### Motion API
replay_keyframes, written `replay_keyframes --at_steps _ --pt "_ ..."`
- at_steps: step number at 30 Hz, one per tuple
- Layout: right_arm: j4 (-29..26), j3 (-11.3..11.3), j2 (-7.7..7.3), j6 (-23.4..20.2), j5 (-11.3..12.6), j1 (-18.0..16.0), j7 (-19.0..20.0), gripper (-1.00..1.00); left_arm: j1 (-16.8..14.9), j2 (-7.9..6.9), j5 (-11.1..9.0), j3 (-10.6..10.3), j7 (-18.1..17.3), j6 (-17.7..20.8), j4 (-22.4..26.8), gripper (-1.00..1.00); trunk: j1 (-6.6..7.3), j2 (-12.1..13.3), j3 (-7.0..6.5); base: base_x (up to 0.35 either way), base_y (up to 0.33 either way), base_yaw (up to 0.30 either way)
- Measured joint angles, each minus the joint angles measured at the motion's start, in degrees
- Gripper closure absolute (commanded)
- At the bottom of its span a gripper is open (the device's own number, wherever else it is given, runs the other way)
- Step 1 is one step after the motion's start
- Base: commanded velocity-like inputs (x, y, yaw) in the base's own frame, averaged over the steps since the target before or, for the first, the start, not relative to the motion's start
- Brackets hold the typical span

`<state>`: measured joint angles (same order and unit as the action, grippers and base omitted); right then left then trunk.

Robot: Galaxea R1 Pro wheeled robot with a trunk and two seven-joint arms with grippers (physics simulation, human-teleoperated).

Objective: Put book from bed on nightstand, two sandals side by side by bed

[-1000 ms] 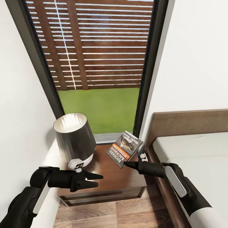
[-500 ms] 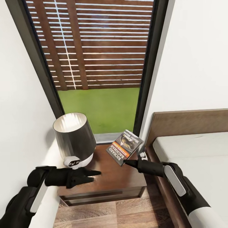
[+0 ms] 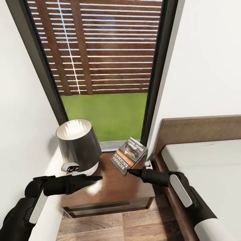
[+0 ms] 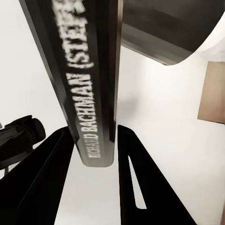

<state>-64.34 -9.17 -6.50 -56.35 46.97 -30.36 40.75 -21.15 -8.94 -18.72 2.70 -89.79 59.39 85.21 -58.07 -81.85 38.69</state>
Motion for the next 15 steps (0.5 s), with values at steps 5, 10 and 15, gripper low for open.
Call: replay_keyframes --at_steps 5,10,15 --pt "0.0 0.01 0.34 0.02 0.0 -0.03 -0.36 1.0 0.0 0.14 -0.24 0.14 0.0 0.0 0.27 -1.0 0.0 0.0 0.0 0.0 0.0 0.0" --pt "0.0 0.04 0.42 0.05 0.04 -0.03 -0.43 1.0 0.0 0.3 -0.14 0.02 0.0 0.0 0.34 -1.0 0.0 0.0 0.0 0.0 0.0 0.0" --pt "0.0 0.07 0.45 0.04 0.06 -0.01 -0.47 1.0 0.0 0.94 0.04 -0.16 0.0 0.0 0.33 -1.0 0.0 0.0 0.0 0.0 0.0 0.0"
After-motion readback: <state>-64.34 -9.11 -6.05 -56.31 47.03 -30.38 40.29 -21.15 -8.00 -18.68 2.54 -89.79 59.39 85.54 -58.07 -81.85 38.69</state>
